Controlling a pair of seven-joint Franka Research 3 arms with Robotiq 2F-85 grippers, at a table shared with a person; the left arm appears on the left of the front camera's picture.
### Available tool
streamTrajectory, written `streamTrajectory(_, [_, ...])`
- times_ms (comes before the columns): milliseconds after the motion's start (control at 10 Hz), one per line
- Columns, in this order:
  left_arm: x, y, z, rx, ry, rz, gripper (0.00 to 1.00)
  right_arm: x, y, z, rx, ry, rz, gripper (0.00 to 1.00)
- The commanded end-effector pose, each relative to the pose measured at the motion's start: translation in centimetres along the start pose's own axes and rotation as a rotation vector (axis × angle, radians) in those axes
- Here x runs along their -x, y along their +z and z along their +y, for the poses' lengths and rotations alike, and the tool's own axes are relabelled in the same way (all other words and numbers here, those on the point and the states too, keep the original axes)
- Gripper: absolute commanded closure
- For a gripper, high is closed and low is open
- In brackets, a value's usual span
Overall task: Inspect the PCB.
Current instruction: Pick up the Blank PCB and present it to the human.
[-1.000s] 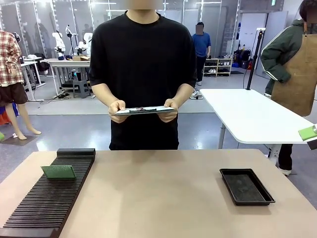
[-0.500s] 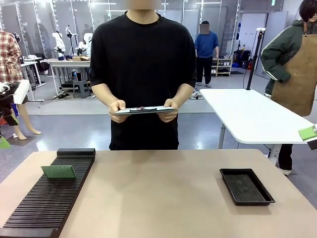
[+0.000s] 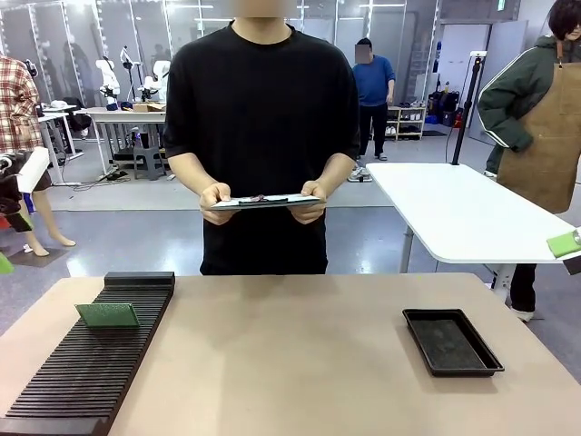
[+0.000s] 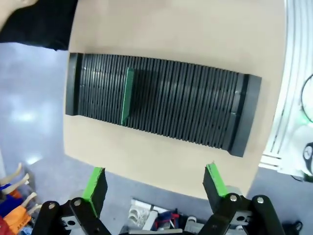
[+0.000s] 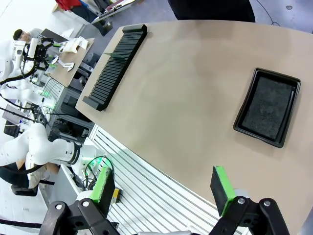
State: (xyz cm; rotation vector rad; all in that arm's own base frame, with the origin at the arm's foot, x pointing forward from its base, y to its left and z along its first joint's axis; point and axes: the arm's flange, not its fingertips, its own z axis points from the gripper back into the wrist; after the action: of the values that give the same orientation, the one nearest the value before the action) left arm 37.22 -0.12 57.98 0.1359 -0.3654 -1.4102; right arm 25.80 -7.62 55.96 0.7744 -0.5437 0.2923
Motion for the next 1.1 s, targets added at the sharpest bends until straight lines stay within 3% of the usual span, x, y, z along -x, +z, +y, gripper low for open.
streamTrajectory(0, [0.9, -1.6, 0.3, 0.016, -0.056, -0.02, 0.0, 0.0, 0.0, 0.0, -0.007, 0.0, 0.001, 0.0])
streamTrajectory(100, [1.0, -3.5, 0.7, -0.038, -0.214, -0.053, 0.0, 0.0, 0.0, 0.0, -0.007, 0.0, 0.001, 0.0])
streamTrajectory(200, [1.3, -5.8, 1.2, -0.082, -0.29, -0.053, 0.0, 0.0, 0.0, 0.0, -0.007, 0.0, 0.001, 0.0])
streamTrajectory(1000, [2.3, -18.3, 5.4, 0.04, -0.173, -0.044, 0.0, 0.0, 0.0, 0.0, -0.007, 0.0, 0.001, 0.0])
